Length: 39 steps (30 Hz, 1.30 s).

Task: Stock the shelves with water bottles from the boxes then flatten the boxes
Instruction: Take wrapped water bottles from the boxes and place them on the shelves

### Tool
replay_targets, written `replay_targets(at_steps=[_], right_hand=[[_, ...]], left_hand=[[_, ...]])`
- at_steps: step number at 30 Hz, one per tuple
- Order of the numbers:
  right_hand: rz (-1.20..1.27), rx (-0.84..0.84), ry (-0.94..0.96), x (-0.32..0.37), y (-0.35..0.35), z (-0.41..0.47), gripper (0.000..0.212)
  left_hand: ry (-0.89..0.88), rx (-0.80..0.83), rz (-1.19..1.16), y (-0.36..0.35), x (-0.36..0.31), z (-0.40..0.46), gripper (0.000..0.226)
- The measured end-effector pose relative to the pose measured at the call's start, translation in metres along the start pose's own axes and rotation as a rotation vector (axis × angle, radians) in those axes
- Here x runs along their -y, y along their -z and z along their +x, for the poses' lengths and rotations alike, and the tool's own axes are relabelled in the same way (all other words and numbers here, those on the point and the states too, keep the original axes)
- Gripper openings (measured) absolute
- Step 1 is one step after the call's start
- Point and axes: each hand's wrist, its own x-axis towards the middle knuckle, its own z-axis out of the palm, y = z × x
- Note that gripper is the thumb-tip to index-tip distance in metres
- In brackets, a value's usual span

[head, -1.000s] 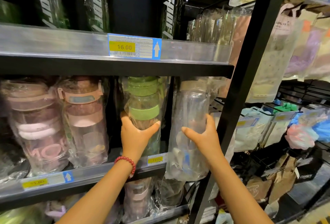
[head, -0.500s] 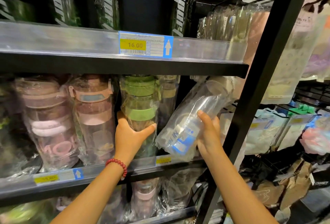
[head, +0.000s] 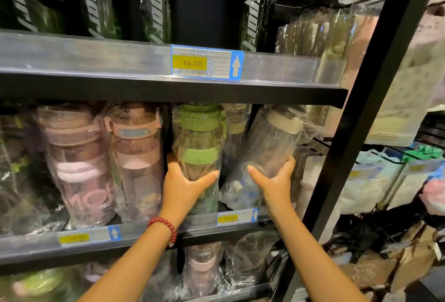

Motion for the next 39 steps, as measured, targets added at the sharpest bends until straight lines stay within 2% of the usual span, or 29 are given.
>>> replay_targets(at_steps=[6,9,13,14,17,19,22,25,28,34,39], right_hand=[[-0.124,0.194,0.097,-0.003,-0.01,-0.003,0.087],[-0.157,0.234,0.079,0.001,-0.007,0.003,0.103],[-0.166,0.353,-0.019,0.006,0.001,0.017,0.102],[-0.16,0.357,-0.05,0.005,0.004,0.021,0.095],[-0.147,0.356,-0.09,0.004,0.007,0.025,0.053],[-0.118,0.349,-0.099,0.002,0.009,0.022,0.044],[-0.148,0.352,-0.078,-0.002,0.009,0.013,0.052],[-0.187,0.361,-0.1,-0.002,0.003,0.006,0.089],[-0.27,0.339,-0.069,0.004,-0.004,0.005,0.086],[-0.366,0.252,0.028,0.008,-0.01,0.004,0.098],[-0.362,0.337,0.001,0.008,0.008,0.01,0.099]], left_hand=[[0.027,0.039,0.039,0.004,0.002,-0.006,0.067],[0.031,0.089,0.074,0.007,0.002,-0.007,0.068],[0.011,0.133,0.104,0.012,0.01,-0.011,0.069],[0.005,0.134,0.103,0.013,0.012,-0.013,0.068],[0.0,0.131,0.103,0.014,0.015,-0.017,0.066],[-0.008,0.128,0.109,0.014,0.017,-0.017,0.065],[-0.015,0.127,0.129,0.014,0.019,-0.016,0.066],[-0.013,0.122,0.143,0.013,0.02,-0.016,0.064],[-0.018,0.121,0.147,0.013,0.02,-0.016,0.063],[-0.027,0.125,0.144,0.013,0.02,-0.015,0.063],[-0.034,0.137,0.146,0.015,0.02,-0.018,0.064]])
